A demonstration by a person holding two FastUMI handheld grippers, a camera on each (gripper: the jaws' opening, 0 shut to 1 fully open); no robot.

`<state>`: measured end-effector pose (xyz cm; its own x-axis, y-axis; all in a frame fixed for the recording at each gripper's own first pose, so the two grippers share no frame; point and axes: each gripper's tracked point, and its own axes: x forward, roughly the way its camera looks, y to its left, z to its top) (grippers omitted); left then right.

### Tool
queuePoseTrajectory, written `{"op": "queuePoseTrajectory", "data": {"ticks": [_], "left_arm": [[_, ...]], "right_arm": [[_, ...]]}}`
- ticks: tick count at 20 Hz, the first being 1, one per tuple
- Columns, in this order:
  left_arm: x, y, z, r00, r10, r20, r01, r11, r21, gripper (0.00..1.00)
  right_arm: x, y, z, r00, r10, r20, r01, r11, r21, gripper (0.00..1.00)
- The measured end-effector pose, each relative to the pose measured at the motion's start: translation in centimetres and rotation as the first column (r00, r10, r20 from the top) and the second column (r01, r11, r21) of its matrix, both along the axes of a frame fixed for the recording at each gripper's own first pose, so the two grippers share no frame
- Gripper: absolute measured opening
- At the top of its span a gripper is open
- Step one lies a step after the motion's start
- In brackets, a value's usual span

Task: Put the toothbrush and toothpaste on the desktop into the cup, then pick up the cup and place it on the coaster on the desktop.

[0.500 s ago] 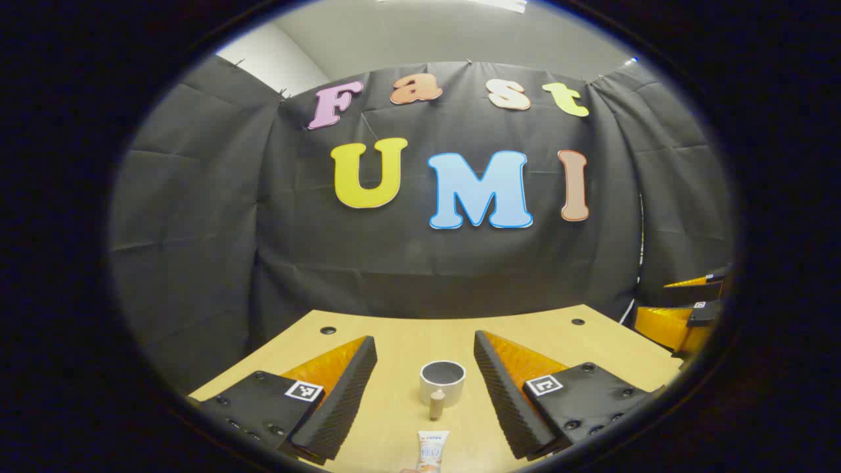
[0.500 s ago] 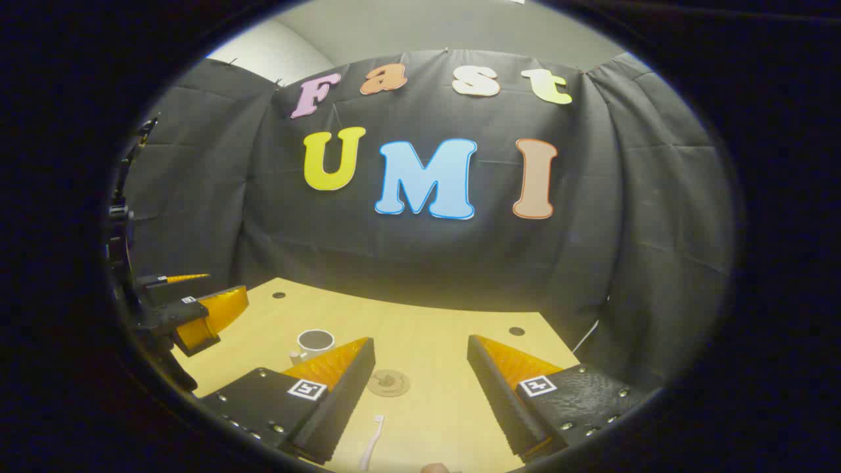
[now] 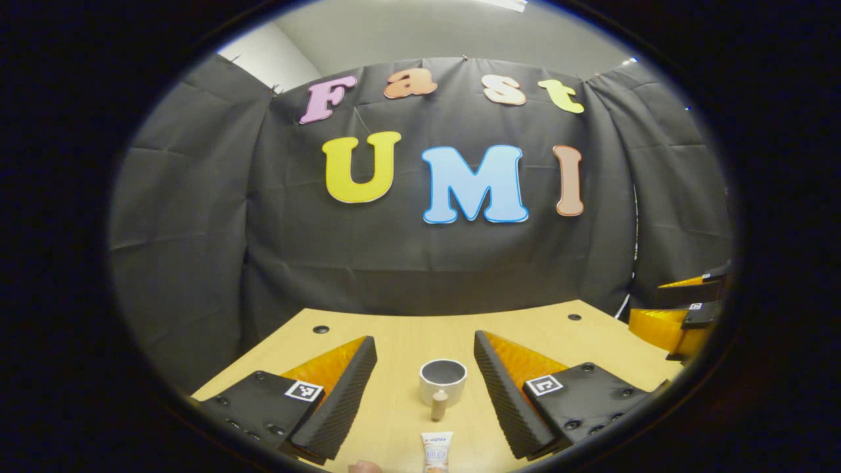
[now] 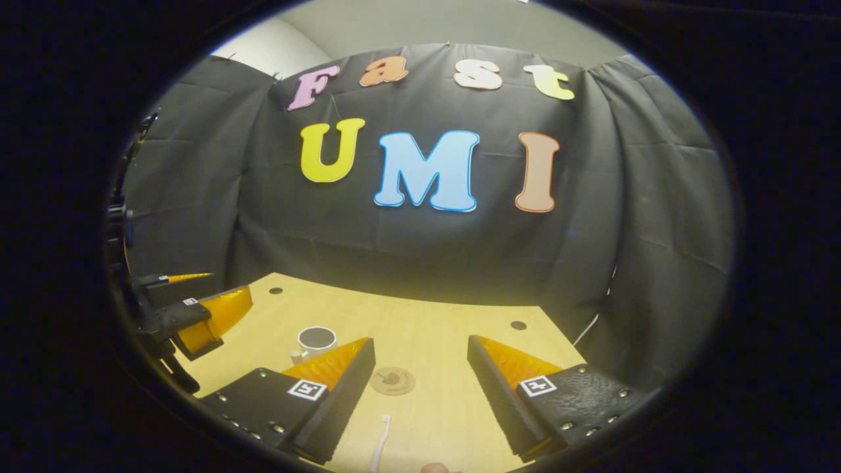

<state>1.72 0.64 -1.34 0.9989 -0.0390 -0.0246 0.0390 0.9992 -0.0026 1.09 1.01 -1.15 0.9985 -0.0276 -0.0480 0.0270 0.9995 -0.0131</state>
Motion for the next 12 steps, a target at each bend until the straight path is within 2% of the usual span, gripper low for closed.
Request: {"op": "queuePoseTrajectory", "data": {"ticks": [2,3,4,7,9,12], "left_arm": [[0.1,0.2,-0.4,1.000,0.001,-0.008,-0.001,1.000,-0.004,1.00],[0.2,0.3,-0.4,1.000,0.002,-0.010,-0.002,1.000,-0.007,0.96],[0.3,0.2,-0.5,1.000,0.002,-0.012,-0.002,1.000,-0.009,1.00],[0.4,-0.1,-1.9,0.999,-0.012,-0.051,0.011,1.000,-0.011,0.99],[0.4,-0.6,-3.6,0.995,-0.021,-0.101,0.020,1.000,-0.012,1.00],[0.3,-1.1,-6.3,0.983,-0.039,-0.182,0.036,0.999,-0.020,1.00]], "right_arm": [[0.1,0.0,-0.3,1.000,-0.002,-0.013,0.002,1.000,-0.002,0.91],[0.0,0.0,-0.5,1.000,-0.002,-0.018,0.002,1.000,-0.001,0.91],[0.0,0.2,-0.7,1.000,0.001,-0.026,0.000,1.000,0.002,0.91],[0.3,0.6,-2.3,0.996,0.016,-0.083,-0.015,1.000,0.022,0.91],[0.6,1.3,-4.2,0.987,0.038,-0.158,-0.028,0.997,0.065,0.90],[0.5,2.0,-7.9,0.956,0.061,-0.288,-0.031,0.994,0.105,0.91]]}}
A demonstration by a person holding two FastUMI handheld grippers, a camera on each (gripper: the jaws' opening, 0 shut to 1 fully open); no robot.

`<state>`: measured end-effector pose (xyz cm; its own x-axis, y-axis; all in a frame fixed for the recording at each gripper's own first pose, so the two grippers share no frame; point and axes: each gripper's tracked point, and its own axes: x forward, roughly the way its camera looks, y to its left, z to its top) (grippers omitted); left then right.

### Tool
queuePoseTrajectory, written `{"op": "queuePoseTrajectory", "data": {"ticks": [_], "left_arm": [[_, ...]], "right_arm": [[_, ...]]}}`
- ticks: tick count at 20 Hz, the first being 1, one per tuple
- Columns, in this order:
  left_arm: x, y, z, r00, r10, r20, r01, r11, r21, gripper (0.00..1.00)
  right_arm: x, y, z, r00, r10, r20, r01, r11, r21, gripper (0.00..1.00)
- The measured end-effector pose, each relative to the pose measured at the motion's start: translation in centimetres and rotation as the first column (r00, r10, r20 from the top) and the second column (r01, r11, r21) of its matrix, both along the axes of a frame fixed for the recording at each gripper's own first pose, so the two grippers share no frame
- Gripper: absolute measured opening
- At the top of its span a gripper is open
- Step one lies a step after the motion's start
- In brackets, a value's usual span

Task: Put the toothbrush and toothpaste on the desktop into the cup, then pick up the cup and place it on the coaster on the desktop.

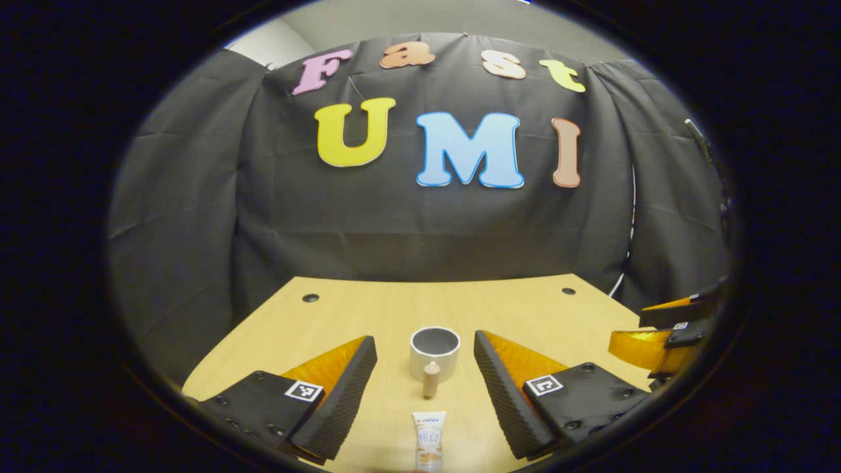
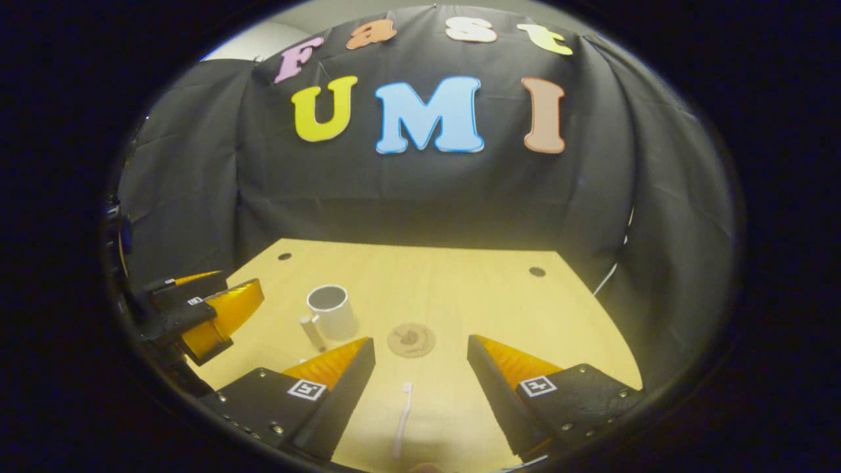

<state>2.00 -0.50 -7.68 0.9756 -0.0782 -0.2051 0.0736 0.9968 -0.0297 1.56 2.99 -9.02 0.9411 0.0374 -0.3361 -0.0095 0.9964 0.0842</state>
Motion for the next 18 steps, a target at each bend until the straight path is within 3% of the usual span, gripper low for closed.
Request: {"op": "queuePoseTrajectory", "data": {"ticks": [2,6,8,10,13,14,17,18], "left_arm": [[0.0,-0.2,-1.8,0.998,-0.006,-0.059,0.007,1.000,0.006,0.96],[0.2,-0.6,-5.0,0.983,-0.021,-0.184,0.021,1.000,-0.004,1.00],[0.3,-0.9,-7.0,0.964,-0.032,-0.264,0.030,0.999,-0.012,0.97],[0.2,-0.8,-9.2,0.937,-0.035,-0.347,0.031,0.999,-0.017,1.00],[-0.2,-0.7,-12.4,0.885,-0.028,-0.465,0.027,1.000,-0.010,1.00],[-0.3,-0.5,-13.4,0.861,-0.027,-0.508,0.029,1.000,-0.003,0.93],[-1.5,-0.1,-16.2,0.766,-0.032,-0.642,0.047,0.999,0.006,1.00],[-1.6,0.1,-16.8,0.742,-0.032,-0.670,0.051,0.999,0.009,0.98]], "right_arm": [[0.0,0.5,-2.3,0.996,0.014,-0.087,-0.013,1.000,0.016,0.91],[-0.2,1.0,-5.0,0.977,0.032,-0.209,-0.026,0.999,0.030,0.91],[-0.4,1.1,-6.0,0.967,0.038,-0.253,-0.033,0.999,0.026,0.91],[-0.3,1.4,-7.4,0.953,0.044,-0.299,-0.039,0.999,0.024,0.91],[-0.6,2.2,-9.5,0.927,0.058,-0.372,-0.050,0.998,0.030,0.91],[-0.6,2.5,-10.2,0.915,0.063,-0.399,-0.053,0.998,0.037,0.91],[-0.9,2.9,-12.7,0.872,0.071,-0.485,-0.052,0.997,0.052,0.91],[-0.8,3.0,-13.2,0.860,0.076,-0.505,-0.052,0.997,0.063,0.91]]}}
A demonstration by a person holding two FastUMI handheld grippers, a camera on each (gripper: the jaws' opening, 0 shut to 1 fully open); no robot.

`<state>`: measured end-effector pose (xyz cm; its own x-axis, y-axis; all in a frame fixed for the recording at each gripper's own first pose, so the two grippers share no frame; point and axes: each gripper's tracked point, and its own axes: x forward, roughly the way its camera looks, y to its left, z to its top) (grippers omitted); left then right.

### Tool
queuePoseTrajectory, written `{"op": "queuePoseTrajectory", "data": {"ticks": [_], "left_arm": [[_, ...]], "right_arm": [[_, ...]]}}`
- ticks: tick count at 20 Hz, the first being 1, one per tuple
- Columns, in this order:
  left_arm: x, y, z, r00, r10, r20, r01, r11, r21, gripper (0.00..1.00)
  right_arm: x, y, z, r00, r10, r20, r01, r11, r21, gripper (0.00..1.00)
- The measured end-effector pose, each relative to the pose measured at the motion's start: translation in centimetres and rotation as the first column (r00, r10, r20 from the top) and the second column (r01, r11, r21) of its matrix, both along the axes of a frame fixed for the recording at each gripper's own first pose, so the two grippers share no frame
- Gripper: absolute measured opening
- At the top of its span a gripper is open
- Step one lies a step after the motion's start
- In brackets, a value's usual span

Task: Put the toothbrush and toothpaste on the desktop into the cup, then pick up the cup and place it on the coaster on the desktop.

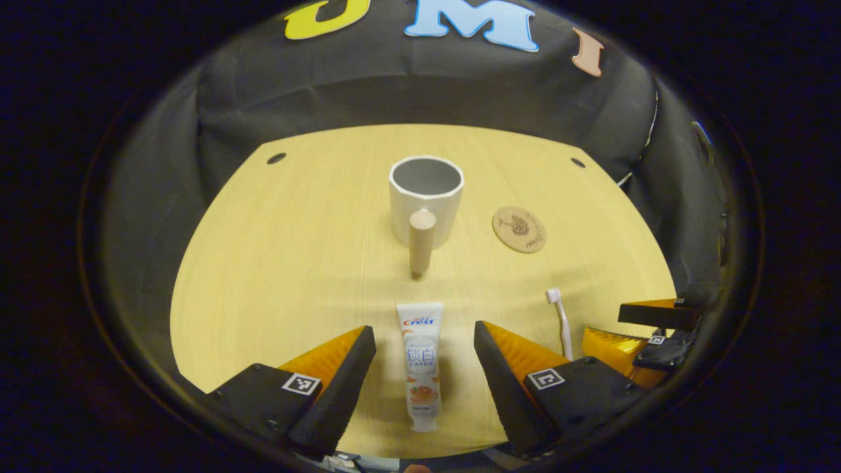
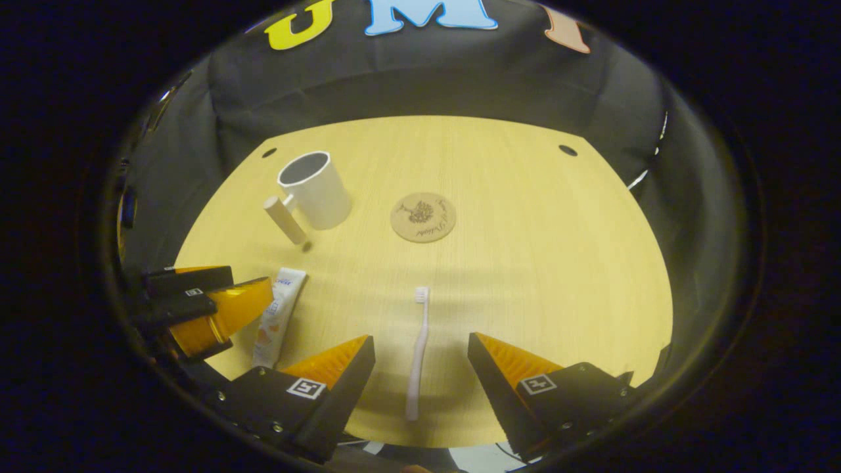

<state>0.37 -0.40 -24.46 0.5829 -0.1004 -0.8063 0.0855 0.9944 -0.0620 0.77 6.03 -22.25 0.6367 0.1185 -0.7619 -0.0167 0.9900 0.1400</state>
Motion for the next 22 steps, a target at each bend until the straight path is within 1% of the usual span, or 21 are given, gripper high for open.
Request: {"op": "queuePoseTrajectory", "data": {"ticks": [3,6,9,10,11,12,13,14,17,18,19,20,21,22], "left_arm": [[-0.6,0.2,-2.1,0.996,-0.004,-0.093,0.005,1.000,0.014,0.99],[-1.0,0.2,-4.0,0.984,-0.001,-0.180,0.001,1.000,0.003,1.00],[-1.4,0.1,-5.3,0.969,0.001,-0.245,-0.005,1.000,-0.015,0.98],[-1.4,0.0,-5.7,0.965,0.003,-0.262,-0.009,1.000,-0.022,0.98],[-1.5,-0.1,-6.1,0.961,0.009,-0.278,-0.018,0.999,-0.027,0.98],[-1.5,-0.1,-6.4,0.957,0.012,-0.290,-0.022,0.999,-0.031,0.95],[-1.7,-0.2,-6.6,0.954,0.015,-0.299,-0.027,0.999,-0.036,0.94],[-1.9,-0.1,-6.7,0.951,0.020,-0.310,-0.032,0.999,-0.032,0.88],[-1.6,0.2,-6.9,0.952,0.012,-0.305,-0.016,1.000,-0.013,0.81],[-1.5,0.4,-6.9,0.953,0.009,-0.302,-0.011,1.000,-0.004,0.74],[-1.5,0.3,-7.0,0.953,0.007,-0.304,-0.007,1.000,0.000,0.70],[-1.4,0.5,-7.0,0.954,0.002,-0.298,0.001,1.000,0.011,0.63],[-1.4,0.5,-7.2,0.955,0.006,-0.297,-0.003,1.000,0.008,0.58],[-1.4,0.4,-7.1,0.956,-0.001,-0.293,0.004,1.000,0.009,0.55]], "right_arm": [[0.4,0.3,-1.6,0.998,-0.011,-0.063,0.011,1.000,0.010,0.91],[0.4,0.7,-3.0,0.992,-0.014,-0.129,0.016,1.000,0.013,0.91],[0.3,1.0,-4.5,0.981,-0.005,-0.195,0.004,1.000,-0.005,0.92],[-0.1,1.2,-5.0,0.971,0.008,-0.240,-0.010,1.000,-0.007,0.92],[-0.3,1.4,-5.3,0.965,0.013,-0.263,-0.015,1.000,-0.006,0.92],[-0.4,1.5,-5.6,0.960,0.015,-0.280,-0.016,1.000,-0.003,0.87],[-0.3,1.7,-6.0,0.957,0.014,-0.291,-0.016,1.000,-0.002,0.87],[-0.4,1.6,-6.2,0.952,0.014,-0.305,-0.019,1.000,-0.014,0.86],[-0.2,1.3,-6.3,0.952,0.010,-0.306,-0.024,0.999,-0.044,0.77],[-0.2,1.2,-6.3,0.950,0.013,-0.311,-0.030,0.998,-0.048,0.70],[-0.1,1.3,-6.4,0.950,0.008,-0.313,-0.023,0.999,-0.045,0.68],[-0.3,1.5,-6.4,0.945,0.010,-0.326,-0.026,0.999,-0.045,0.49],[-0.4,1.5,-6.4,0.944,0.011,-0.328,-0.028,0.999,-0.047,0.48],[-0.1,1.3,-6.8,0.947,-0.015,-0.322,0.000,0.999,-0.046,0.48]]}}
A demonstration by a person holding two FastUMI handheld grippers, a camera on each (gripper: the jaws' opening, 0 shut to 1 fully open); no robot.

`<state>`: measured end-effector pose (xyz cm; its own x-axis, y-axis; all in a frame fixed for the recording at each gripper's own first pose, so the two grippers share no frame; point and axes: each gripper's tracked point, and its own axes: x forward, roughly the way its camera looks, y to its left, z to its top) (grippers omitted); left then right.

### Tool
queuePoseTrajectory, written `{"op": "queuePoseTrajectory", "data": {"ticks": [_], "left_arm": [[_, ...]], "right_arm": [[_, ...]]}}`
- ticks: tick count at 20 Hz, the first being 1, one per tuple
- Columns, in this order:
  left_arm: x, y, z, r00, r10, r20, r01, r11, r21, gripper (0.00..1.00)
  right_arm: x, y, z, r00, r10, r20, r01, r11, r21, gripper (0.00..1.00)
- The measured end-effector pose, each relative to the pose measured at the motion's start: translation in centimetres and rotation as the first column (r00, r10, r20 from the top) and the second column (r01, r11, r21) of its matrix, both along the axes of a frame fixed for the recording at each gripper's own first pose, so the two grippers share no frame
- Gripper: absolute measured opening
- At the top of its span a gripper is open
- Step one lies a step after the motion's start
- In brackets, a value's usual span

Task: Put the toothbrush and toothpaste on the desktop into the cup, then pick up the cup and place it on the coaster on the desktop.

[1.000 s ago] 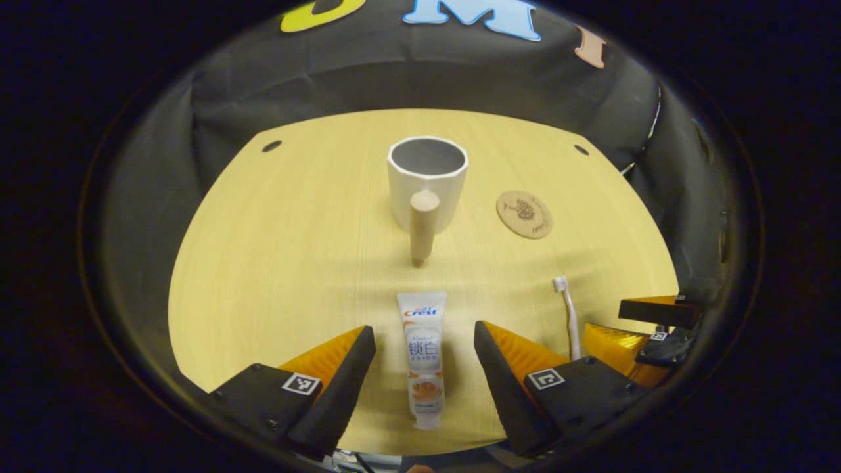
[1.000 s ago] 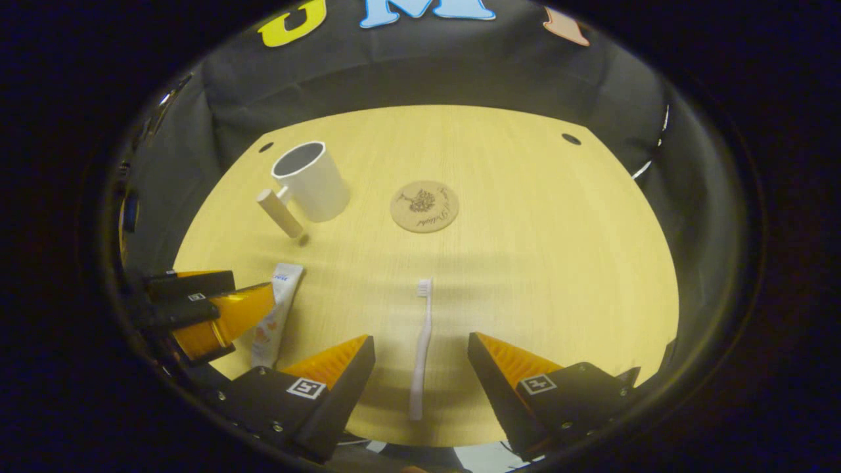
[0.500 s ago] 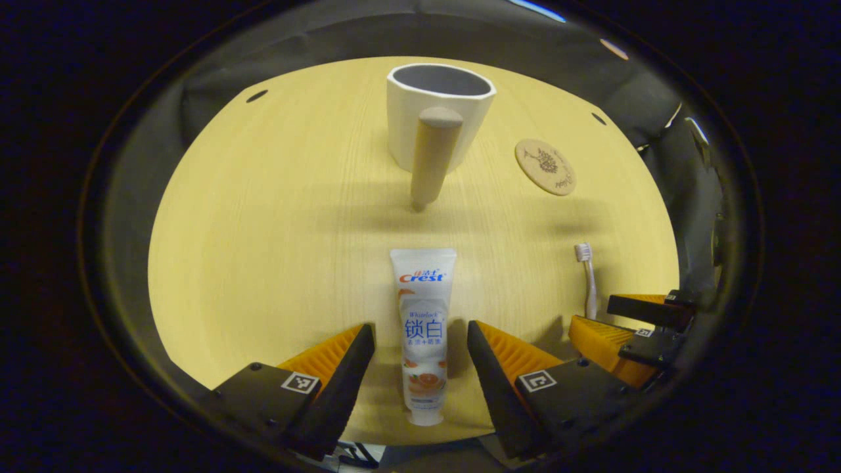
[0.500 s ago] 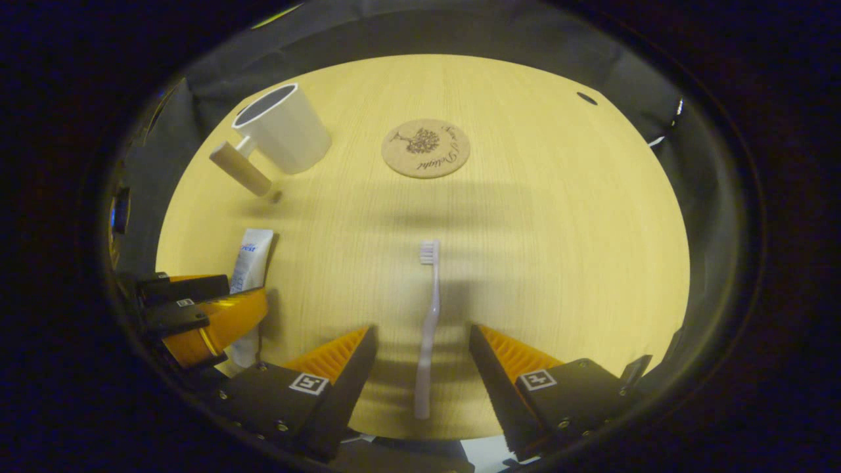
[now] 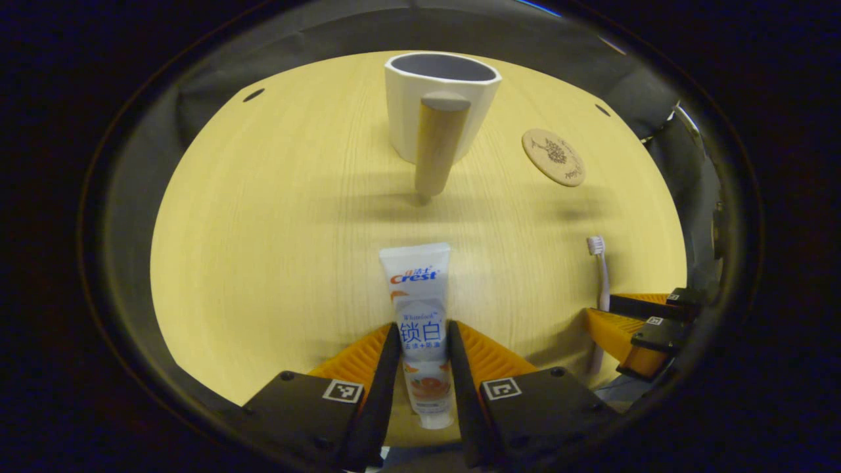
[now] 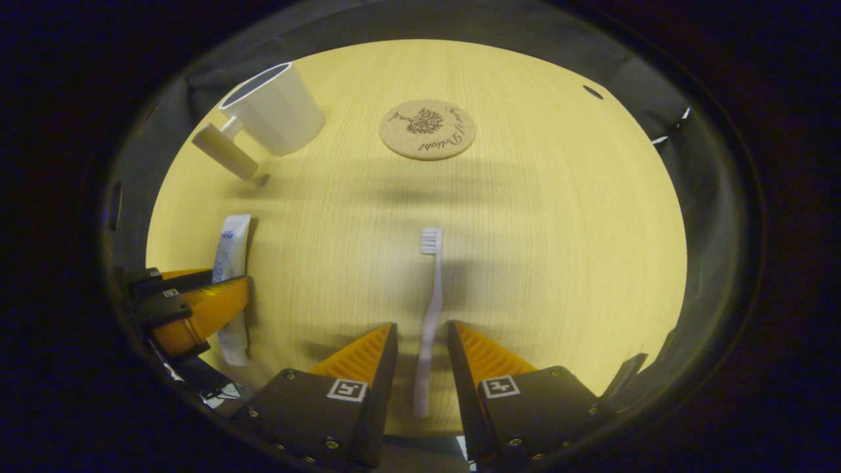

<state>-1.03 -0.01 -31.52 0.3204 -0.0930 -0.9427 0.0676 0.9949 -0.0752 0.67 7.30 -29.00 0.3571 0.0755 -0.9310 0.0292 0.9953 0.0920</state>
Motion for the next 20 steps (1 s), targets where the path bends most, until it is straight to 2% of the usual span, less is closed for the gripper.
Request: {"op": "queuePoseTrajectory", "data": {"ticks": [2,4,7,8,9,10,11,12,16,20], "left_arm": [[-0.1,-0.1,0.2,1.000,-0.010,0.003,0.010,1.000,0.004,0.46],[-0.3,-0.1,0.2,0.999,-0.024,0.023,0.024,1.000,0.013,0.42],[-0.1,-0.1,0.5,0.998,-0.042,0.042,0.041,0.999,0.021,0.39],[-0.2,-0.1,0.4,0.998,-0.042,0.038,0.041,0.999,0.021,0.32],[0.1,-0.1,0.6,0.998,-0.039,0.056,0.038,0.999,0.016,0.32],[0.0,-0.2,0.5,0.997,-0.043,0.057,0.043,0.999,0.009,0.27],[0.3,-0.3,0.7,0.995,-0.040,0.087,0.040,0.999,-0.003,0.27],[0.4,-0.6,0.8,0.994,-0.043,0.097,0.045,0.999,-0.019,0.22],[1.1,-0.1,2.1,0.985,-0.021,0.174,0.025,0.999,-0.023,0.22],[2.2,0.8,5.4,0.958,0.012,0.287,0.001,0.999,-0.044,0.22]], "right_arm": [[-0.7,0.4,0.6,1.000,-0.018,-0.022,0.019,0.999,0.029,0.10],[0.0,0.4,0.0,1.000,-0.026,-0.013,0.027,0.999,0.047,0.12],[-0.5,0.4,0.3,1.000,-0.010,0.001,0.010,0.998,0.059,0.10],[-0.5,0.4,0.2,1.000,-0.005,0.010,0.005,0.998,0.055,0.10],[0.0,0.4,0.4,0.999,-0.024,0.043,0.022,0.998,0.057,0.10],[-0.1,0.4,0.1,0.999,-0.009,0.039,0.007,0.998,0.057,0.05],[0.0,0.3,0.4,0.998,-0.004,0.056,0.000,0.998,0.063,0.05],[-0.1,0.3,0.4,0.998,-0.004,0.059,0.000,0.997,0.073,0.05],[0.3,0.4,1.3,0.995,-0.026,0.101,0.014,0.992,0.127,0.05],[1.1,1.0,4.6,0.975,-0.030,0.222,-0.013,0.982,0.189,0.05]]}}
